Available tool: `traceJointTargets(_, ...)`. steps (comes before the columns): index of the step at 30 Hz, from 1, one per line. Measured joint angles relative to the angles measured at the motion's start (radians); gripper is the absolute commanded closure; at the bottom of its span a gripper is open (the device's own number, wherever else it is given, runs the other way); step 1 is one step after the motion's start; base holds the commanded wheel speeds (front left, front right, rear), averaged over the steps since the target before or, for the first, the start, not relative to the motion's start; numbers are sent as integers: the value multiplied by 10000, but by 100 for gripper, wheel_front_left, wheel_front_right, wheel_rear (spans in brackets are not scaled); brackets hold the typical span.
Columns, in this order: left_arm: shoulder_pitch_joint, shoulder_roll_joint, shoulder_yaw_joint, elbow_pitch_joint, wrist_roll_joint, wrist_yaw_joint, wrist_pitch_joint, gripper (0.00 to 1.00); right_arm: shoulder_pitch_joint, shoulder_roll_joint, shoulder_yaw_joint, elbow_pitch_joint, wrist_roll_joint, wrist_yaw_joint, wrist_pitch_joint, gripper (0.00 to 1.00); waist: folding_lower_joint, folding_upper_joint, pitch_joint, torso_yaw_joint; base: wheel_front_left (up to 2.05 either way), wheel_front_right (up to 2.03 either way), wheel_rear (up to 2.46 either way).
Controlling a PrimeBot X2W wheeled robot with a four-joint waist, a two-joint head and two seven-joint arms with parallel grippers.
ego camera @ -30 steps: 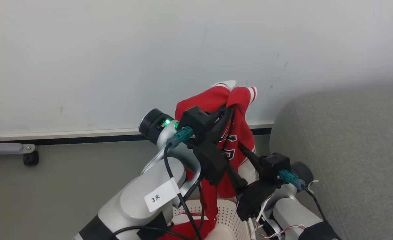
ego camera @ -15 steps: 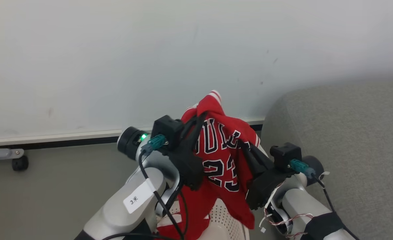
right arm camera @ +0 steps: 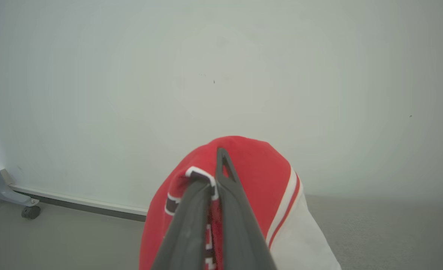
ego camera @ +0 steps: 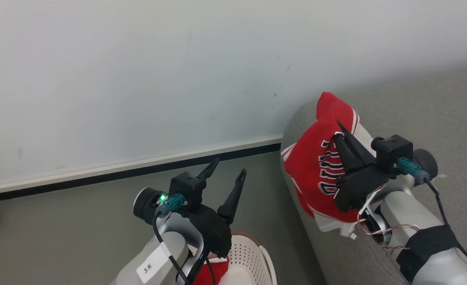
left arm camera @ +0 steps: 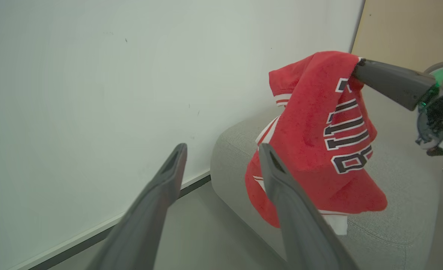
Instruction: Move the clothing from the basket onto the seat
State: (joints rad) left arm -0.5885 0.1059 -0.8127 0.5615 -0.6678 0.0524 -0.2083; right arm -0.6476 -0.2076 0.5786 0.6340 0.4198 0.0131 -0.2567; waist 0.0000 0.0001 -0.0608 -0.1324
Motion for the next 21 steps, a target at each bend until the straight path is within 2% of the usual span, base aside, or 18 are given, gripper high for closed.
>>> traceJointTargets(11,800,46,-291,-391,0,-190,-144,0,-3,-976,-360,-1039,-433,-46,0,100,-1,0,19,-1155,0,0,0)
traceJointTargets(21,1064,-44,-345,-696,6,-173,-238,0,-165,-1471,-479,-1760,-510,12,0,100,0,0,173,-2284,0,0,0)
